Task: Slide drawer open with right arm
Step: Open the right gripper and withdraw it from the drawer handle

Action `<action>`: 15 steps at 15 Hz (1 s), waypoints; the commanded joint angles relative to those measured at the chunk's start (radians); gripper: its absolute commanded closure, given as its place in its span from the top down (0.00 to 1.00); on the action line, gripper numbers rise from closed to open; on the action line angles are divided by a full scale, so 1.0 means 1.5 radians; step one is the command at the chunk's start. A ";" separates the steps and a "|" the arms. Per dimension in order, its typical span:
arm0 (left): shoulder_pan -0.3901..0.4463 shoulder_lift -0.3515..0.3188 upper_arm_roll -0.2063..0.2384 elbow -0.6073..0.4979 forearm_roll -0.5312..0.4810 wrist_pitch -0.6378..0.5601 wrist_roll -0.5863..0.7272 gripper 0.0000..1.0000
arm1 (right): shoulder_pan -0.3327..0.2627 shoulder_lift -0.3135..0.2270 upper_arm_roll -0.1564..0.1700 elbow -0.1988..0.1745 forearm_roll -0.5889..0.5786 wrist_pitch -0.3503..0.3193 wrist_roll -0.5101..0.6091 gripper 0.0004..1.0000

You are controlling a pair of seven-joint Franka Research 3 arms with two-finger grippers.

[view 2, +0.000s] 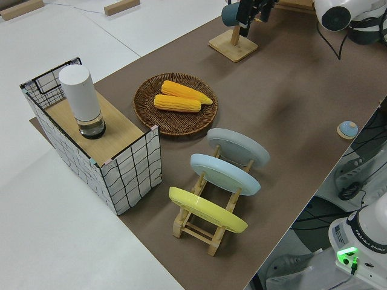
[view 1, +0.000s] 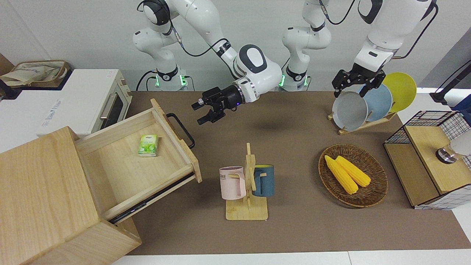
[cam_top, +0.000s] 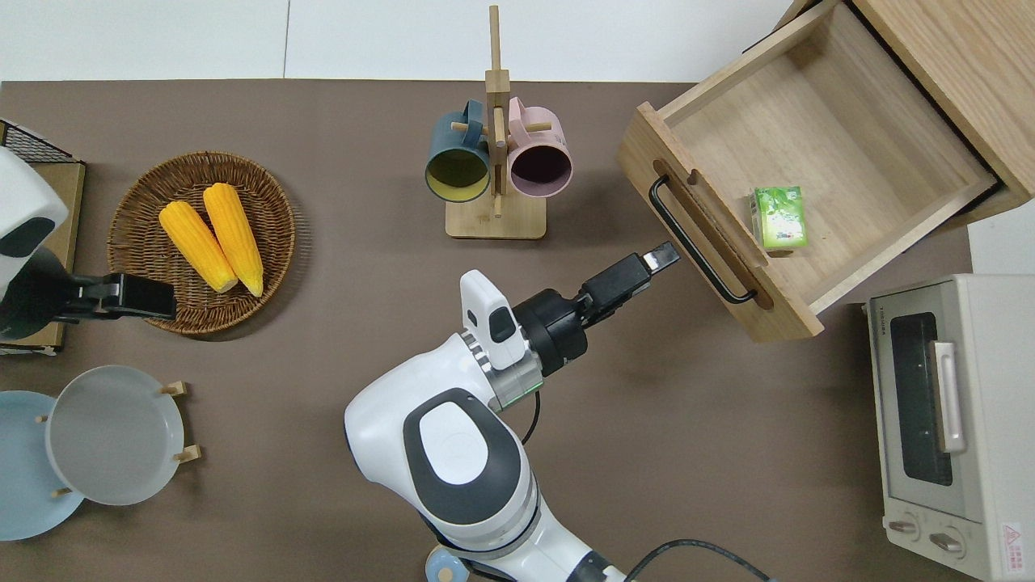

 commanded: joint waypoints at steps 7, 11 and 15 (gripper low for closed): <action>-0.002 -0.006 0.002 0.001 0.008 -0.010 -0.001 1.00 | -0.004 -0.031 -0.001 0.047 0.188 0.075 0.002 0.99; -0.002 -0.006 0.002 0.001 0.008 -0.009 -0.001 1.00 | -0.031 -0.077 -0.018 0.046 0.289 0.133 -0.008 0.99; -0.002 -0.006 0.002 0.001 0.008 -0.010 -0.001 1.00 | -0.050 -0.154 -0.094 0.045 0.465 0.202 -0.087 0.99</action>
